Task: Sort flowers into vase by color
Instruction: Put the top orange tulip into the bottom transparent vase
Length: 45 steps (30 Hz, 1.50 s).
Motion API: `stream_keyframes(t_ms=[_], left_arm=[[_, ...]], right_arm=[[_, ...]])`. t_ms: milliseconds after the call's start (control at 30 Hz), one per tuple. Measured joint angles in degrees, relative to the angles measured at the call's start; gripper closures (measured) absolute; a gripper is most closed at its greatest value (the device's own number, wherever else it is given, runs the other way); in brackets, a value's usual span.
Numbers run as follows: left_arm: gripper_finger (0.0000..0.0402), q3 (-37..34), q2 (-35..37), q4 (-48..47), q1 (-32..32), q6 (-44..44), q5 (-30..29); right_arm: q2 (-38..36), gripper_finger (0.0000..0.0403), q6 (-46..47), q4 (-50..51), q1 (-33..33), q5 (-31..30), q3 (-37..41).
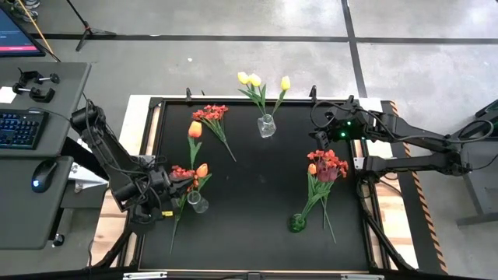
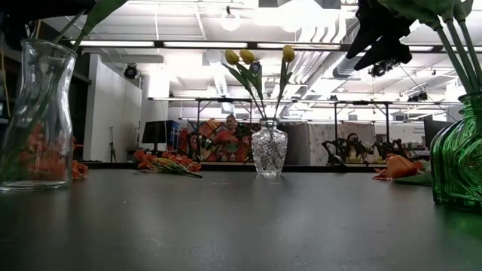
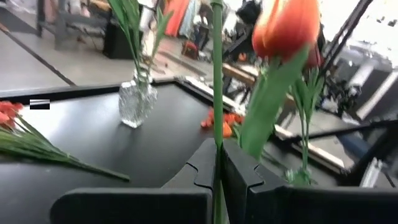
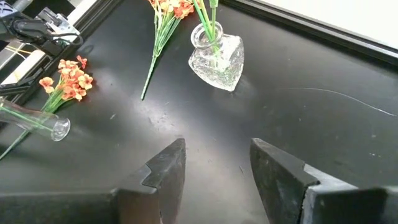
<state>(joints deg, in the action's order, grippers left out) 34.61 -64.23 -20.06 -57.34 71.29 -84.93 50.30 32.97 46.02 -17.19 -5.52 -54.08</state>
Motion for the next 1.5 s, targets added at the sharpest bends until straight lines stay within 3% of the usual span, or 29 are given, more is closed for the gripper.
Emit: stream_keyframes(t_ms=[200, 500, 767, 1067, 1300, 1500], left_arm=[[0.0401, 0.0, 0.0, -0.3, 0.0, -5.8, 7.9], [0.0401, 0.0, 0.0, -1.5, 0.0, -7.7, 14.4], [0.0392, 0.0, 0.0, -1.0, 0.0, -8.1, 15.5], [0.0310, 0.0, 2.9, -1.1, -0.1, -6.9, 19.9], [0.0235, 0.0, 10.5, -3.4, -0.2, -7.1, 22.1], [0.0209, 0.0, 18.1, -7.0, -0.2, -11.0, 24.1]], right_arm=[[0.0, 0.0234, 0.0, 0.0, 0.0, 0.0, 0.0], [0.0, 0.0234, 0.6, 0.0, 0.0, 0.0, 0.0], [0.0, 0.0234, 0.6, 0.0, 0.0, 0.0, 0.0], [0.0, 0.0234, 0.6, 0.0, 0.0, 0.0, 0.0], [0.0, 0.0234, 0.6, 0.0, 0.0, 0.0, 0.0], [0.0, 0.0234, 0.6, 0.0, 0.0, 0.0, 0.0]])
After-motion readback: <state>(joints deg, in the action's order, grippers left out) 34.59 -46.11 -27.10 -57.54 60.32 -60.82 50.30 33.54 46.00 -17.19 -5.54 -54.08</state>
